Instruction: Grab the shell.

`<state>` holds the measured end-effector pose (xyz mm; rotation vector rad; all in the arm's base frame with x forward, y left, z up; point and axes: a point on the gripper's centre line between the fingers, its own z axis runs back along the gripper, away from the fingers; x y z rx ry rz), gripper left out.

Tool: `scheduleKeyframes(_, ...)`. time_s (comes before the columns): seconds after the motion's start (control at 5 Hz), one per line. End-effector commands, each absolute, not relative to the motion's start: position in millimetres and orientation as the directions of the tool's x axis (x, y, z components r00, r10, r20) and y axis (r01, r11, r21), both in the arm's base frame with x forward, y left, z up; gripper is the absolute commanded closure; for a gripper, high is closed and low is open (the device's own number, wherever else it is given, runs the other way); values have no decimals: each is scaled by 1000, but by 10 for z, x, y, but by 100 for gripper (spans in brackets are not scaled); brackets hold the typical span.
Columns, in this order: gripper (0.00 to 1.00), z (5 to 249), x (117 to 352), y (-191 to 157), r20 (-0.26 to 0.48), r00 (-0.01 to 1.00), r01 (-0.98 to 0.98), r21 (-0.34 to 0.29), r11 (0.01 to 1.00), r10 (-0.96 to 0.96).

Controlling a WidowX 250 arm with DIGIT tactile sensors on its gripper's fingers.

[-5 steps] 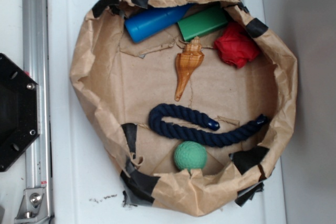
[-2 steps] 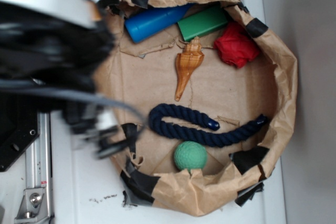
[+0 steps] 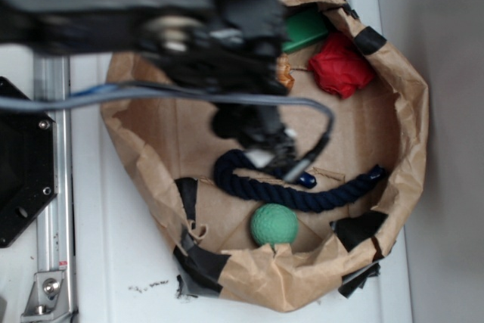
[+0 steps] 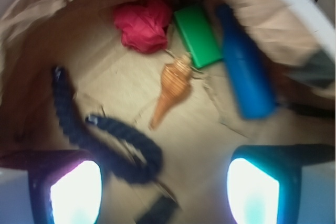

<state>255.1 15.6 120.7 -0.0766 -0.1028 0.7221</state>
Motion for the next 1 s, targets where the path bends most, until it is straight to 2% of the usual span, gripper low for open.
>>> scheduleKeyframes(0.0, 0, 807, 2667, 387, 75, 665, -732, -130, 668, 743)
scheduleKeyframes(0.4, 0, 459, 2675, 760, 50, 694, -709, -123, 694, 718)
scheduleKeyframes(0.6, 0, 446, 2796, 709, 38, 712, -690, -147, 709, 701)
scheduleKeyframes(0.8, 0, 407, 2793, 579, 9, 711, -694, -145, 705, 703)
